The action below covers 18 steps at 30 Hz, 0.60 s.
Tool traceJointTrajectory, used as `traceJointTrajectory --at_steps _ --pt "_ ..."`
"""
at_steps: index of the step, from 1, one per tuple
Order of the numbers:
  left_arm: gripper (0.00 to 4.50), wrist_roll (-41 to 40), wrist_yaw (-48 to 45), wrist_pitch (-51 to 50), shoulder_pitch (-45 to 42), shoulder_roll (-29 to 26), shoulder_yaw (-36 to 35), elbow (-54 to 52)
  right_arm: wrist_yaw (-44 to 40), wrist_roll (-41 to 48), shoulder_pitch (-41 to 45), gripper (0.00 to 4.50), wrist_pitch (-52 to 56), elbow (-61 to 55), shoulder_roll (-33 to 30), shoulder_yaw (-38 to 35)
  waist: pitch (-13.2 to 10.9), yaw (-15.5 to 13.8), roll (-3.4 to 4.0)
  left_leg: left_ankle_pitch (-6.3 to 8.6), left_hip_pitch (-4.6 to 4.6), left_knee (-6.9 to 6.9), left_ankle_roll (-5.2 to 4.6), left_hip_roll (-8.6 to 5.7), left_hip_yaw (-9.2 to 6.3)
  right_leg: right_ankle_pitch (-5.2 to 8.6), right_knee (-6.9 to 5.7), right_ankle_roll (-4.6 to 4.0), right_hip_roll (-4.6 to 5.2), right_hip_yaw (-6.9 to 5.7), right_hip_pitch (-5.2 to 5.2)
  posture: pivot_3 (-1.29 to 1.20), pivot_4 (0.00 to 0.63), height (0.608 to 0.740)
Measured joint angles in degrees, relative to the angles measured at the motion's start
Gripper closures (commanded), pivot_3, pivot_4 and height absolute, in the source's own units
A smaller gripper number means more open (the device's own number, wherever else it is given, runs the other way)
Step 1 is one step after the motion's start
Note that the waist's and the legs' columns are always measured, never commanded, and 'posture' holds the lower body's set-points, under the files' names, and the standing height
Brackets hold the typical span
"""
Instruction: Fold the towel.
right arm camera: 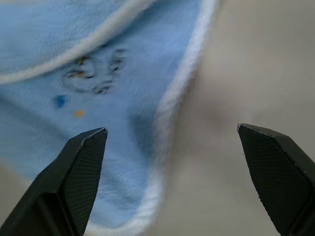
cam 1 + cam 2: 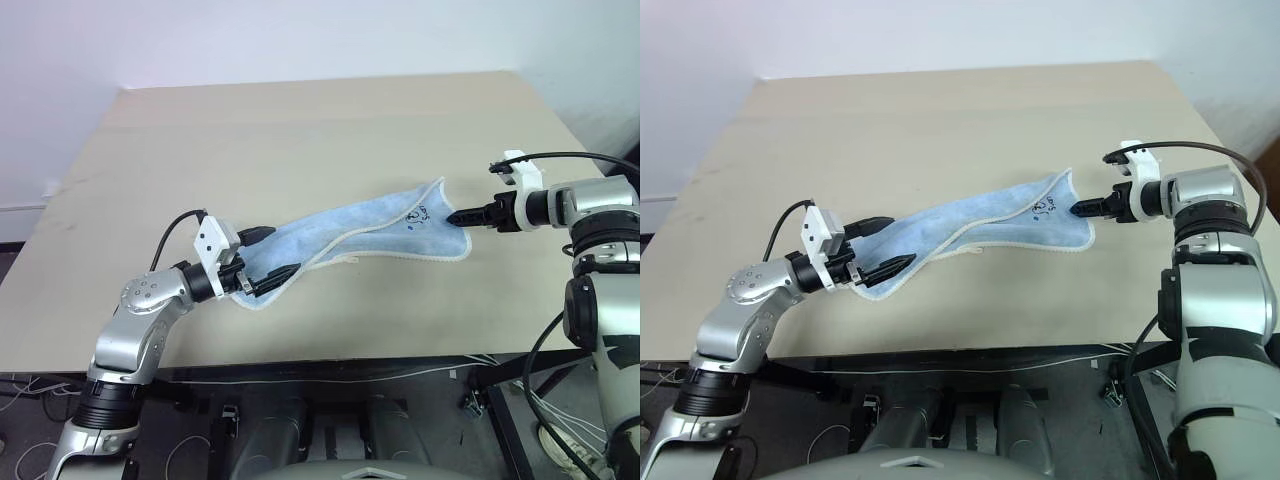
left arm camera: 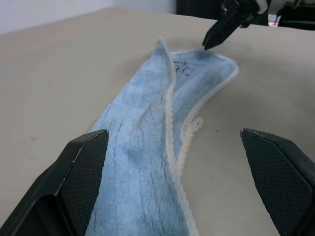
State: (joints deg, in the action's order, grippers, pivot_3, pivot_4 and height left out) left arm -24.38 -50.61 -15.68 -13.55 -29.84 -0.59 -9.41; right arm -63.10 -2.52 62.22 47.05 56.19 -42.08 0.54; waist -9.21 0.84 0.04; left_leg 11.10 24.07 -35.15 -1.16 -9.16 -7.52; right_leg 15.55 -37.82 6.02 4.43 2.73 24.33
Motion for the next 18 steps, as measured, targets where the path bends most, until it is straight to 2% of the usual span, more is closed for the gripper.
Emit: traceJointTrajectory --at_steps 8,11,18 --pt "0.00 0.0 -1.1 -0.1 -1.3 -0.4 -0.1 1.1 -0.2 6.2 -13.2 0.04 12.4 -20.8 -1.9 -0.3 0.0 0.0 0.00 0.02 0.08 -0.06 -0.04 0.00 -0.01 0.00 0.04 0.01 0.03 -0.03 0.01 0.00 0.150 0.740" --pt "0.00 0.0 -1.3 0.0 -1.8 -0.2 -0.1 1.5 0.9 8.2 -16.0 0.62 14.6 -26.3 -1.8 -0.4 0.0 0.0 -0.02 0.02 0.08 -0.06 -0.04 0.01 -0.01 0.00 0.04 0.01 0.03 -0.03 0.00 0.00 0.150 0.740" --pt "0.00 0.1 -1.5 0.0 -1.9 0.6 0.3 1.5 3.1 10.1 -19.5 2.86 13.3 -31.9 -1.4 1.1 0.0 -0.1 -0.02 0.03 0.08 -0.09 -0.06 0.01 -0.02 0.00 0.05 0.01 0.04 -0.05 -0.02 0.00 0.150 0.740"
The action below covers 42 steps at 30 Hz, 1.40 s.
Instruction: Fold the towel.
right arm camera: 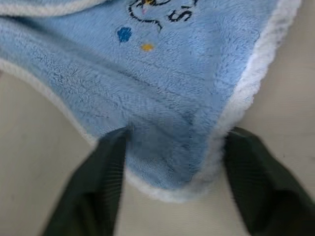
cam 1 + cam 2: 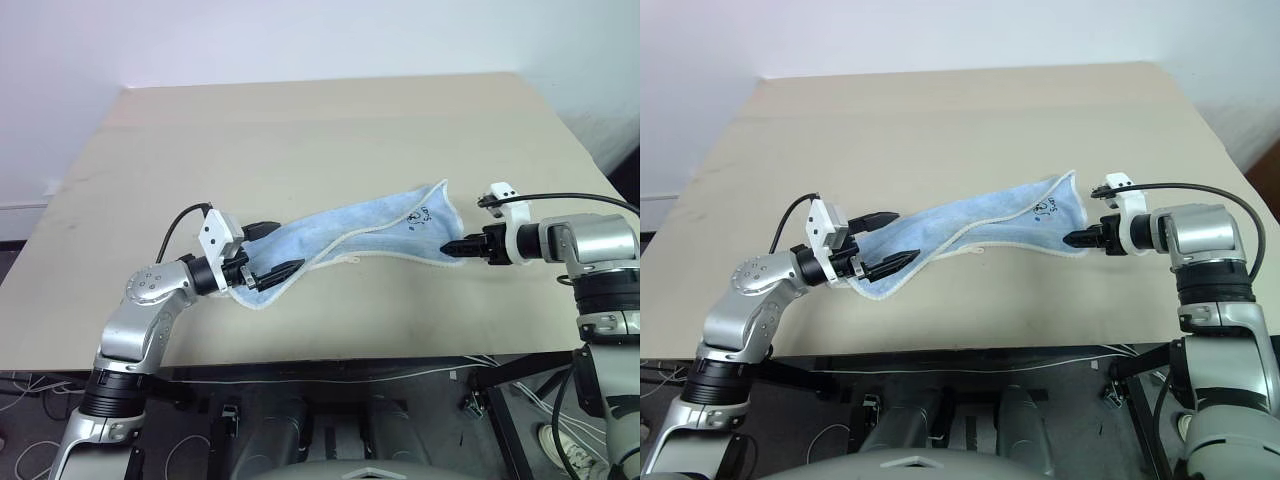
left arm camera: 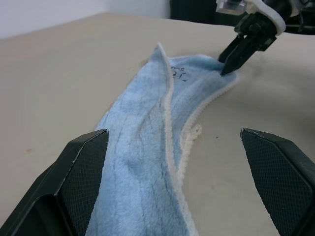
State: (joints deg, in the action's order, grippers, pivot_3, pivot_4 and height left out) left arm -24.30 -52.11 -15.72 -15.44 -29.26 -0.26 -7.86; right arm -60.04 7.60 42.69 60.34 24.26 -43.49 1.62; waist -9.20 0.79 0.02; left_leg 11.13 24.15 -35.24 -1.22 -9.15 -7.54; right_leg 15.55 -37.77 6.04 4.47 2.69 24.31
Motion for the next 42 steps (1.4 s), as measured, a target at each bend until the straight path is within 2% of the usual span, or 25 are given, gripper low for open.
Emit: traceJointTrajectory --at_steps 5,11,16,25,29,36,40,42 --pt "0.00 0.0 0.0 0.0 0.7 0.0 -0.1 0.0 -0.9 1.2 -2.2 4.48 -2.5 -2.1 -1.1 1.1 0.0 -0.2 0.00 0.00 0.01 0.00 -0.01 -0.01 0.00 0.00 0.02 0.00 0.01 0.00 0.00 0.00 0.150 0.740" --pt "0.00 0.0 0.1 0.1 2.0 -0.1 -0.1 -0.2 -4.8 4.5 -4.4 4.48 -3.3 -6.8 -6.6 1.1 0.0 -0.3 0.00 0.01 0.03 0.00 -0.02 0.00 -0.02 0.00 0.06 0.00 0.01 -0.04 -0.01 0.00 0.150 0.740" --pt "0.00 -0.1 0.8 -0.3 1.9 0.1 -0.5 -0.7 -9.0 10.1 -13.3 4.48 -1.7 -17.8 -12.0 -0.8 0.0 -0.6 0.00 0.05 0.15 -0.03 -0.08 0.00 -0.06 0.00 0.19 0.01 0.03 -0.09 0.00 0.00 0.150 0.740" --pt "0.00 -0.1 -0.3 -0.3 1.1 -0.1 -0.5 -0.3 -9.8 18.9 -27.9 4.48 1.3 -33.7 -17.3 -9.6 0.0 -1.5 0.00 0.07 0.18 -0.03 -0.10 0.01 -0.06 0.00 0.25 0.02 0.05 -0.12 -0.01 0.00 0.150 0.740" --pt "0.00 0.0 -1.0 -0.2 0.0 -0.1 -0.2 1.2 -7.1 19.1 -29.2 3.58 -0.2 -34.0 -17.4 -10.1 0.0 -1.6 -0.01 0.07 0.20 -0.04 -0.11 0.01 -0.06 0.00 0.34 0.01 0.06 -0.14 -0.05 0.00 0.150 0.740" --pt "0.00 0.0 -2.0 0.0 -1.3 0.1 0.6 2.7 -6.4 18.8 -32.0 1.30 -4.7 -32.7 -20.6 -11.5 0.0 -1.6 -0.01 0.10 0.23 0.00 -0.16 0.01 -0.06 -0.01 0.44 0.03 0.06 -0.15 -0.02 0.00 0.150 0.740" --pt "0.00 0.1 -2.6 0.2 -1.8 0.1 0.7 3.3 -5.8 16.8 -32.3 1.30 -8.8 -28.4 -23.7 -12.7 0.0 -1.6 -0.01 0.10 0.22 -0.03 -0.16 0.01 -0.06 0.00 0.45 0.02 0.06 -0.16 -0.07 0.00 0.150 0.740" --pt "0.00 0.1 -2.7 0.4 -2.1 0.1 0.6 3.7 -4.2 16.5 -29.0 1.30 -11.2 -25.1 -22.2 -13.7 0.0 -1.3 -0.01 0.10 0.20 -0.03 -0.16 0.01 -0.04 0.00 0.45 0.02 0.06 -0.14 -0.08 0.00 0.150 0.740"
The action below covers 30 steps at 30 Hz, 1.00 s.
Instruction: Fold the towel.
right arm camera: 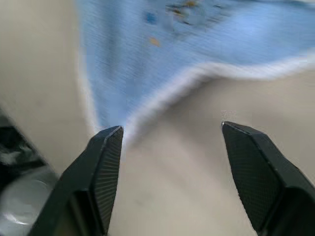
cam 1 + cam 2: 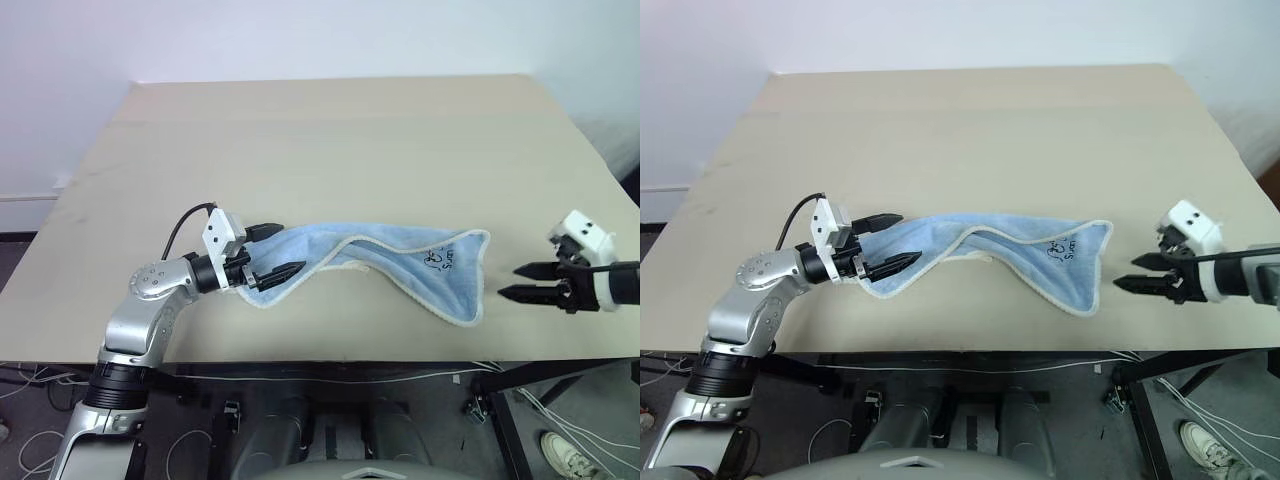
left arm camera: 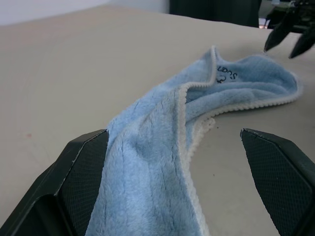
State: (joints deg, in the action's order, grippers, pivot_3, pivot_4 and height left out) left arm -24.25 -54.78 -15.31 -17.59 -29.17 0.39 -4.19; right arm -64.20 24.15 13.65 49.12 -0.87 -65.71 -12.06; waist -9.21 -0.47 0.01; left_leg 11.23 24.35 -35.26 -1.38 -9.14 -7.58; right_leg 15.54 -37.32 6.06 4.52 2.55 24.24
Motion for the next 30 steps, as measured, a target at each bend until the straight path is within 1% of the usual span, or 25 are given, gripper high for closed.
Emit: traceJointTrajectory --at_steps 3,5,11,15,23,26,30 --pt "0.00 0.0 -0.1 0.5 -0.9 0.2 0.3 0.7 3.4 -0.6 6.6 1.30 -4.1 2.7 3.4 -0.5 0.0 0.2 0.01 -0.01 -0.01 0.01 0.01 0.03 0.00 -0.01 -0.02 0.01 -0.02 -0.01 0.01 0.00 0.150 0.740" --pt "0.00 0.0 -0.1 0.7 -1.0 0.2 0.4 1.0 5.6 -2.9 11.2 1.30 -6.3 5.6 5.4 2.1 0.0 0.1 0.00 -0.01 0.00 0.01 0.00 0.02 0.00 -0.01 -0.02 0.01 -0.02 0.00 0.03 0.00 0.150 0.740" --pt "0.00 0.3 -0.1 1.0 -1.3 0.7 1.0 1.7 9.7 -11.0 20.8 1.30 -11.4 17.1 10.5 12.1 0.0 -0.3 0.00 -0.04 0.03 0.02 -0.03 0.01 0.00 -0.01 0.00 0.01 -0.02 -0.01 0.07 0.00 0.150 0.740" --pt "0.00 0.5 0.0 1.1 -1.3 1.0 1.0 1.6 8.5 -14.8 23.4 1.30 -17.1 22.1 10.9 15.8 0.0 -0.2 0.00 -0.07 0.03 0.02 -0.09 0.00 0.00 -0.01 0.01 0.02 -0.02 0.00 0.06 0.00 0.150 0.740" --pt "0.00 0.6 0.3 1.1 -0.8 0.9 0.9 1.3 6.3 -21.0 28.9 1.30 -24.6 33.6 14.3 20.7 0.0 -0.1 0.00 -0.09 0.00 0.01 -0.08 0.00 0.00 -0.02 -0.06 0.02 -0.05 0.01 0.06 0.00 0.150 0.740" --pt "0.00 0.9 0.4 1.1 -0.3 0.8 0.9 0.9 4.7 -21.8 30.1 1.30 -25.8 36.1 15.5 21.3 0.0 -0.1 0.00 -0.09 0.00 0.01 -0.08 0.00 0.00 -0.02 -0.08 0.02 -0.05 0.01 0.08 0.00 0.150 0.740" --pt "0.00 1.1 0.8 1.1 0.5 0.4 0.6 0.5 3.2 -22.9 31.7 1.30 -26.5 38.2 15.6 21.3 0.0 -0.1 0.00 -0.09 0.00 0.01 -0.08 0.00 0.00 -0.02 -0.08 0.02 -0.05 0.01 0.07 0.00 0.150 0.740"
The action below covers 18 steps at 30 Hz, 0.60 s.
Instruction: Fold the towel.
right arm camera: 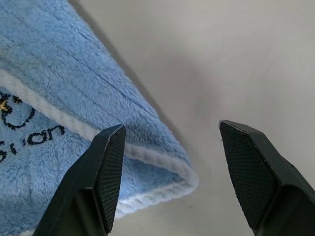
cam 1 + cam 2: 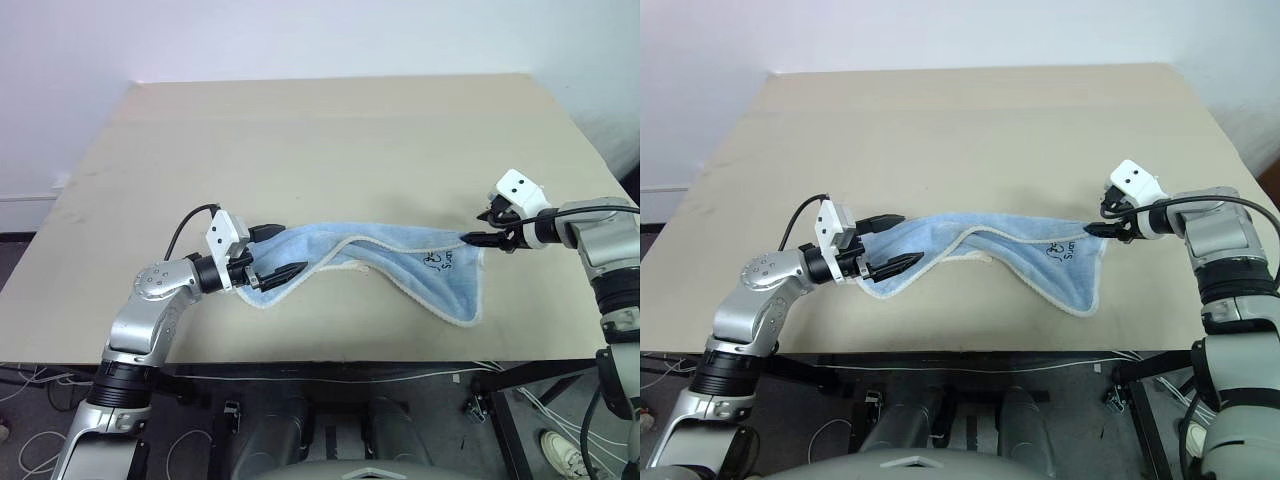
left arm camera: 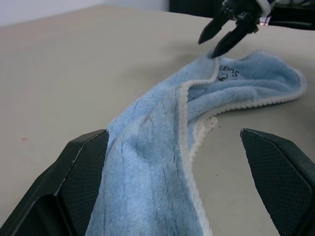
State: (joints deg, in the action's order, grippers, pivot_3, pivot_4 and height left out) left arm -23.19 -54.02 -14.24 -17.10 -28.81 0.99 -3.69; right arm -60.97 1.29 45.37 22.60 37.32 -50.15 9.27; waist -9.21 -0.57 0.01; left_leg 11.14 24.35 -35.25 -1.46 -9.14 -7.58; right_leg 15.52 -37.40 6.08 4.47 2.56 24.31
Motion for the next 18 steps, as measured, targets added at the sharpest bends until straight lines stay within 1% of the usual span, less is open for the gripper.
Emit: traceJointTrajectory --at_steps 4,7,10,18 --pt "0.00 0.0 0.2 0.0 1.2 -0.5 -0.2 -0.8 -2.8 1.1 0.2 1.30 0.4 0.5 -0.6 -1.7 0.0 0.0 0.00 0.00 0.00 0.01 0.00 0.00 0.00 0.00 0.00 0.00 0.00 0.00 0.01 0.00 0.150 0.740" --pt "0.00 0.0 0.3 0.0 1.4 -0.6 -0.3 -1.1 -5.2 1.7 0.2 1.30 0.2 -0.7 -2.4 -2.8 0.0 -0.1 0.01 0.01 0.00 0.00 0.01 0.00 0.00 0.00 0.00 0.00 0.00 0.00 0.01 0.00 0.150 0.740" --pt "0.00 0.1 0.4 0.1 1.8 -0.9 -0.5 -1.1 -5.4 0.8 -0.1 1.30 -0.9 -1.0 -3.4 -2.9 0.0 0.0 0.01 0.07 0.00 0.00 0.10 0.00 0.00 0.00 0.00 0.00 0.00 0.00 0.00 0.00 0.150 0.740" --pt "0.00 0.2 0.4 0.2 2.5 -1.6 -0.5 -1.4 -5.5 -1.2 -2.1 1.30 -2.4 -0.6 -2.8 -2.7 0.0 0.0 0.01 0.06 0.00 0.00 0.10 0.00 0.00 0.00 -0.02 0.00 0.00 0.01 0.01 0.00 0.150 0.740"
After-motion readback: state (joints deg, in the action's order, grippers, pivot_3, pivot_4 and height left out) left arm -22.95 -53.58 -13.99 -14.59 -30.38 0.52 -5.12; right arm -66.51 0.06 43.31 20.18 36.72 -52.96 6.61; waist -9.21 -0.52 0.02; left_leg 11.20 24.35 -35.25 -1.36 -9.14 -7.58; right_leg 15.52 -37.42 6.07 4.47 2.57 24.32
